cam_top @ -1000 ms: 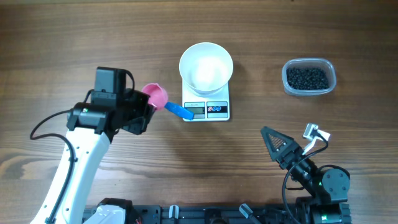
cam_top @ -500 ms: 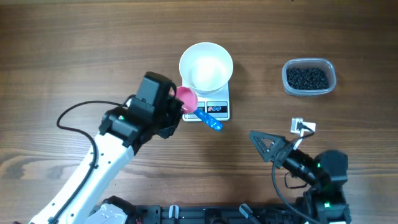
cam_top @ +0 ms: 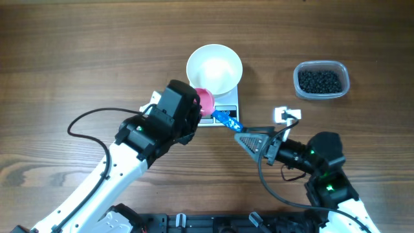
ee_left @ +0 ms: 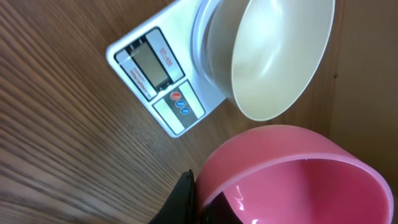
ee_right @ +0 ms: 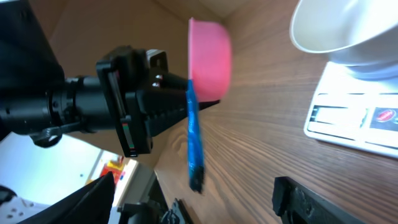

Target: Scoop item into bowl and weigh 150g on scale

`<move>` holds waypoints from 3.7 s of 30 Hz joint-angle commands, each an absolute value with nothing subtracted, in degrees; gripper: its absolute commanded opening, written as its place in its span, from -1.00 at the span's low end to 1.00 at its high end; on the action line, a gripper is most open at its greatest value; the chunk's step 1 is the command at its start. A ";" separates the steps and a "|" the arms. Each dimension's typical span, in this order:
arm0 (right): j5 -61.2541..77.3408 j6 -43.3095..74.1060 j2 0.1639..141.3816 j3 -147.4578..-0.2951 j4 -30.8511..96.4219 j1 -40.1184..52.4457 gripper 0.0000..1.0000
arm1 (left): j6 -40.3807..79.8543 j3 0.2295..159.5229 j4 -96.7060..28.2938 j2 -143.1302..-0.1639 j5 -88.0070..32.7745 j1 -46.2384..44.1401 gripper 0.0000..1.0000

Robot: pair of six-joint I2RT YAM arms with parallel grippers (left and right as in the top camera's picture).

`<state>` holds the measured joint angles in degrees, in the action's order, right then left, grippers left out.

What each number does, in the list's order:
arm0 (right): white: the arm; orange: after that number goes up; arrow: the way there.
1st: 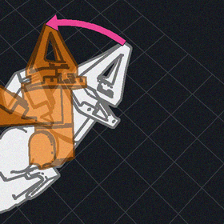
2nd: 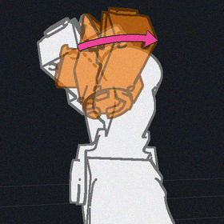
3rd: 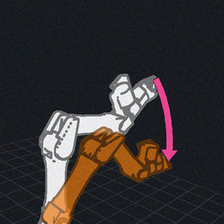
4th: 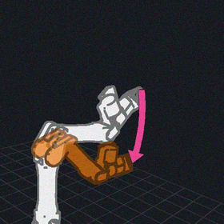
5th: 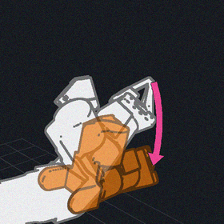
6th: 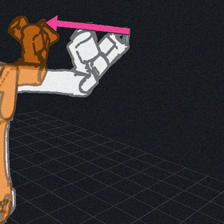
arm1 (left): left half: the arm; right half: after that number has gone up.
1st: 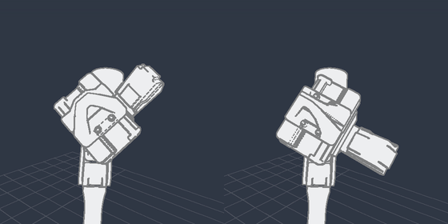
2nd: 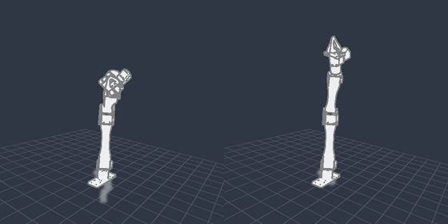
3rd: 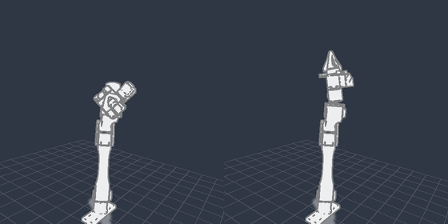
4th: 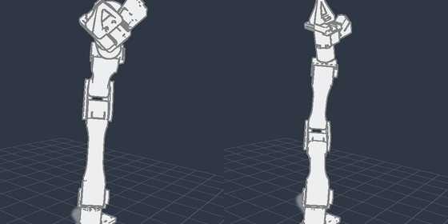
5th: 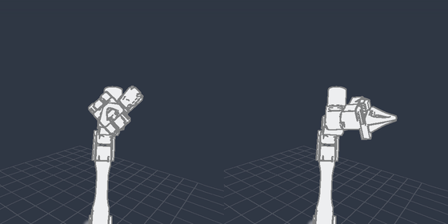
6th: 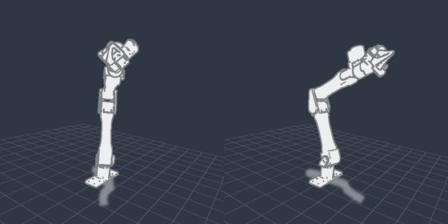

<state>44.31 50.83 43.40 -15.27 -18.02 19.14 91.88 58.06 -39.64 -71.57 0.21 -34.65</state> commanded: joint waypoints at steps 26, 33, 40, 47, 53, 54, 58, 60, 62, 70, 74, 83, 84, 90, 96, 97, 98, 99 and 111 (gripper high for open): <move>34.11 54.22 48.07 -16.45 -24.51 26.09 -0.18 | 95.22 58.78 -39.55 -73.95 1.56 -42.17 -0.92; 35.68 54.26 48.07 -16.45 -24.43 26.09 -0.31 | 95.20 58.78 -39.24 -73.95 1.32 -42.17 -0.92; 35.68 55.68 48.07 -16.45 -24.47 26.09 -0.54 | 95.18 58.78 -39.66 -73.95 1.13 -42.17 -0.92; 35.88 55.75 48.05 -16.45 -24.47 26.09 -0.80 | 95.18 58.78 -39.92 -73.95 0.93 -42.17 -0.92; 35.88 58.74 48.05 -16.45 -24.53 26.06 -0.92 | 95.18 58.78 -40.10 -73.95 0.93 -42.17 -0.92; 35.88 58.74 48.05 -16.45 -24.58 26.06 -0.91 | 95.18 58.78 -40.12 -73.95 0.93 -42.17 -0.92; 36.03 59.02 48.05 -16.45 -24.56 26.06 -0.91 | 95.18 58.78 -40.07 -73.95 1.02 -42.15 -0.70; 36.07 59.13 48.05 -16.45 -24.60 26.06 -0.91 | 95.20 58.78 -40.03 -73.95 1.30 -42.11 -0.35; 36.07 58.81 48.05 -16.45 -24.53 26.06 -0.91 | 95.20 58.78 -39.77 -73.95 1.39 -42.09 0.01; 31.70 49.45 48.05 -16.51 -22.74 26.06 -0.91 | 94.70 58.81 -36.82 -72.01 1.41 -40.27 0.47; 28.56 44.62 48.05 -17.50 -17.98 25.61 -0.91 | 89.01 58.81 -36.80 -68.23 1.37 -36.03 0.49; 18.44 26.96 48.01 -38.04 15.88 22.90 -0.91 | 72.16 58.81 -36.84 -59.68 1.45 -29.21 0.58; 17.30 25.91 48.01 -41.08 19.66 22.90 -0.91 | 70.46 58.81 -36.84 -59.51 1.43 -28.95 0.63; 8.86 22.98 46.28 -51.66 32.84 22.83 -0.92 | 68.99 58.78 -37.82 -60.47 3.55 -28.95 0.86; -6.13 20.99 43.88 -57.47 46.30 22.83 -0.91 | 68.99 58.78 -38.81 -62.33 4.19 -28.95 1.00; -8.97 20.97 43.88 -59.16 48.71 22.83 -0.91 | 68.99 58.78 -38.98 -62.81 4.19 -28.97 1.00; -11.33 20.97 43.88 -60.53 50.54 22.83 -0.91 | 68.99 58.78 -39.70 -63.29 4.19 -28.97 0.99; -13.30 20.97 43.88 -61.76 52.25 22.83 -0.91 | 69.01 58.78 -40.51 -63.66 4.16 -28.97 1.00; -14.98 36.47 43.86 -70.89 71.99 22.85 -0.91 | 68.99 58.78 -42.02 -66.54 4.16 -28.97 1.00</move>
<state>-14.20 28.77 44.23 -69.84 68.38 23.05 70.11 58.11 -42.00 -65.82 3.18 -29.23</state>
